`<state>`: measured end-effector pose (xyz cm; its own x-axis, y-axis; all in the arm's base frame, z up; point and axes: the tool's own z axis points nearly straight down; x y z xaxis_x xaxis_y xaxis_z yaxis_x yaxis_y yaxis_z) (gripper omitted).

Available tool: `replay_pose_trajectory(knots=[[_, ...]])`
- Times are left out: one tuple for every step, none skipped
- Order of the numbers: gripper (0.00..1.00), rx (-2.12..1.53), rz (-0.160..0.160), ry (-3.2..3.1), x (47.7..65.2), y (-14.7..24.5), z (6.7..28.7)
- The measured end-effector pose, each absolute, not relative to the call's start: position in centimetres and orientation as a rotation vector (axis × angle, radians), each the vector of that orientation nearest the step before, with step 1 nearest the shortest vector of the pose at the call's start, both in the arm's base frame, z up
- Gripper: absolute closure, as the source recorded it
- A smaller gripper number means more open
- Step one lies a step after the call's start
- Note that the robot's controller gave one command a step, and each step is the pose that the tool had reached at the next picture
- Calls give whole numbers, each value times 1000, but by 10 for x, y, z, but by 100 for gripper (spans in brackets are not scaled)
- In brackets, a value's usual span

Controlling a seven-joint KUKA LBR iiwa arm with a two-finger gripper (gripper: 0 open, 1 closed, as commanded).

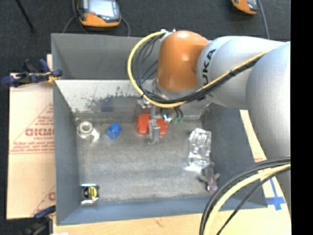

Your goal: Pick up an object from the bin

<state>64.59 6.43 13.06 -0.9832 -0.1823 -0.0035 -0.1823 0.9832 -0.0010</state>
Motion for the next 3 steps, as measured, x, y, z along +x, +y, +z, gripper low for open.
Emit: replay_pose_trajectory(knots=[[0,-57,5,3137,654,120,82],[0,-140,2,3135,642,154,71],[100,-138,4,3133,643,154,72]])
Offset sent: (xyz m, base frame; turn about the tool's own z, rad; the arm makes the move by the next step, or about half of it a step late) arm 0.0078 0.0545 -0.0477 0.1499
